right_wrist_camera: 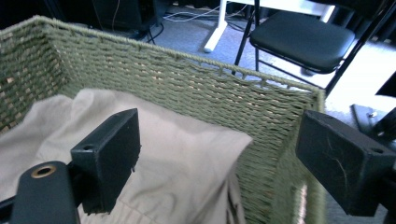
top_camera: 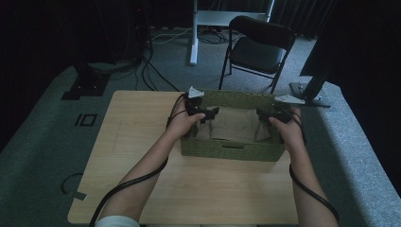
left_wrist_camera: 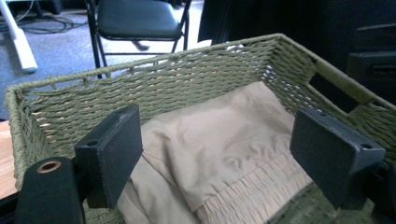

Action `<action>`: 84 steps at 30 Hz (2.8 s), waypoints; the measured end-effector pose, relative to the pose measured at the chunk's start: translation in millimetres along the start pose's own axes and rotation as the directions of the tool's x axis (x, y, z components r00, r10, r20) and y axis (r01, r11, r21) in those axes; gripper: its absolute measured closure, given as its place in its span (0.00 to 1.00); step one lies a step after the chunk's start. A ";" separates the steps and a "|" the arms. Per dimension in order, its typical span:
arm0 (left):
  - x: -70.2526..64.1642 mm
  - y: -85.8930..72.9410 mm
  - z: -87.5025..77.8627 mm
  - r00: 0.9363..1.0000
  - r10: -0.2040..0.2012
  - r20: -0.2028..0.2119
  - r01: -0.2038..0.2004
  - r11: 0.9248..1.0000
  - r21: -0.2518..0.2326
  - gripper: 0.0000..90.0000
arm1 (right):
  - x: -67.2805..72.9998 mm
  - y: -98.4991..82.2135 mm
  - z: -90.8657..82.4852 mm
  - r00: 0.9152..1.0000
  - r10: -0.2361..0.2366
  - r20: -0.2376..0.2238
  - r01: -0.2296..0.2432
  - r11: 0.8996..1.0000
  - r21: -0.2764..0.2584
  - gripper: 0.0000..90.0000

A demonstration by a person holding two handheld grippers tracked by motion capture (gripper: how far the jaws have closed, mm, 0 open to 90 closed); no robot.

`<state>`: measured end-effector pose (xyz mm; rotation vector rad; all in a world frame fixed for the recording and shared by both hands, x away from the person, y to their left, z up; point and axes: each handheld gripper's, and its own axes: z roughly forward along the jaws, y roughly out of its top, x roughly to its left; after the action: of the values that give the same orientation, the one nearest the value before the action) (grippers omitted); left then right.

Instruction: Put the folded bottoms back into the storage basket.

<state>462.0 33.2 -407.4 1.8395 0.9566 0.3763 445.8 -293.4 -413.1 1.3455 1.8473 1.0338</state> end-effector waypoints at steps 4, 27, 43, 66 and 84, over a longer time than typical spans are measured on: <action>-4.1 -0.9 -11.1 1.000 0.015 -0.011 -0.016 1.000 -0.017 0.20 | -0.6 -5.2 -8.4 1.000 -0.007 0.012 0.007 1.000 -0.007 0.15; -19.8 -46.8 -46.0 1.000 0.009 0.003 -0.009 1.000 -0.022 0.19 | 4.8 -46.3 -63.1 0.998 0.020 0.058 -0.016 0.998 -0.064 0.15; -42.3 -78.1 -75.8 0.998 0.049 0.026 -0.048 0.998 -0.044 0.19 | 6.4 -92.2 -81.6 0.998 0.039 0.040 -0.036 0.998 -0.055 0.15; -39.5 -149.2 -75.3 0.999 0.000 0.037 -0.002 0.998 0.066 0.19 | 13.9 -158.8 -74.6 0.997 0.075 0.016 -0.076 0.996 0.036 0.14; -22.8 -192.1 -71.8 0.998 0.015 -0.056 -0.001 0.971 0.240 0.19 | 19.9 -194.8 -64.1 0.995 0.095 0.025 -0.097 0.988 0.119 0.14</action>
<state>316.9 99.4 -538.3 2.0612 1.0726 0.3316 295.0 -323.0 -550.4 1.5224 1.8716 0.9675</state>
